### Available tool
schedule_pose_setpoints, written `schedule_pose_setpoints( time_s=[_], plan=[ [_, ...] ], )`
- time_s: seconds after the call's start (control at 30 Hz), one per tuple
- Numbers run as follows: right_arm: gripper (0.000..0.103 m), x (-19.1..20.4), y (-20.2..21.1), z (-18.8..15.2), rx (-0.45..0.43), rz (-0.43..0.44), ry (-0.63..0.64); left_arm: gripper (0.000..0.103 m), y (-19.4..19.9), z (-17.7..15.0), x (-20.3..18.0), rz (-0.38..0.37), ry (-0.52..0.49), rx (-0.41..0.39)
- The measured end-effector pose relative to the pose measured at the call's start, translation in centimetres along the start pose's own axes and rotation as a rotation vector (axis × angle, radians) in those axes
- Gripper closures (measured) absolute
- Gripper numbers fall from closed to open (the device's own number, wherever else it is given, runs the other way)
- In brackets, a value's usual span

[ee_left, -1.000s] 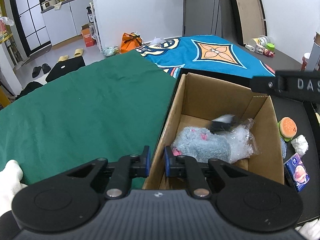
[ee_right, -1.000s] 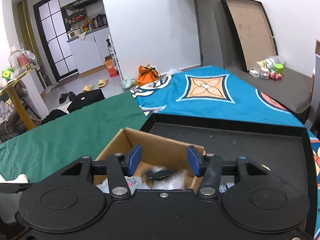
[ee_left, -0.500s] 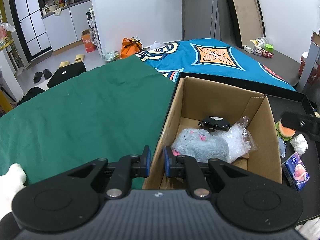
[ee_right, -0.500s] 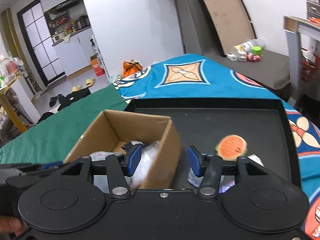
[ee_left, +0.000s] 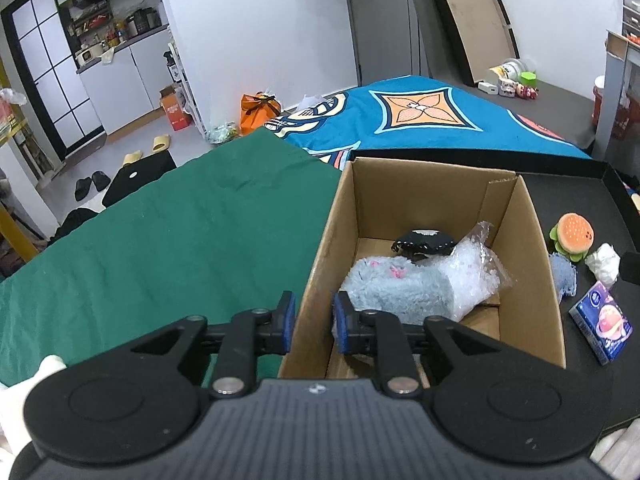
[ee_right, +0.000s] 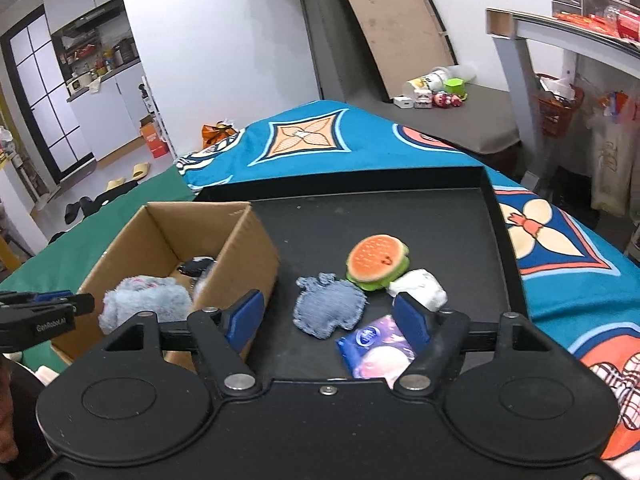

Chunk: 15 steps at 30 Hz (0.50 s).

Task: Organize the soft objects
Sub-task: 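Move the right tool to the blue tissue pack and grasp it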

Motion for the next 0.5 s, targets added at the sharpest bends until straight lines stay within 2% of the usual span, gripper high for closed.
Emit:
schedule_pose_setpoints(
  time_s=[0.17, 0.33, 0.4, 0.5],
  plan=[
    [0.032, -0.9, -0.1, -0.5, 0.0, 0.01, -0.018, 0.051, 0.3, 0.0, -0.8, 0.026, -0.046, -0.017],
    [0.031, -1.9, -0.7, -1.1, 0.027, 0.038, -0.036, 0.045, 0.3, 0.0, -1.6, 0.055, -0.09, -0.022],
    [0.025, -2.2, -1.1, -1.5, 0.04, 0.039, -0.029, 0.043, 0.2, 0.0, -1.7, 0.066, -0.098, -0.019],
    [0.023, -2.7, -1.8, -2.1, 0.055, 0.03, -0.013, 0.041, 0.1, 0.0, -2.1, 0.084, -0.108, -0.014]
  ],
)
Point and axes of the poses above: each gripper's, at about its wrist camera, not at the fingertips, and y roughly against the way its jaws point, x to its left, z to its top, the point moved 4 cm from there along -y, roughly the way its jaws point, and after that the axes turned 6 degrees about x, right-handed, at the moved point
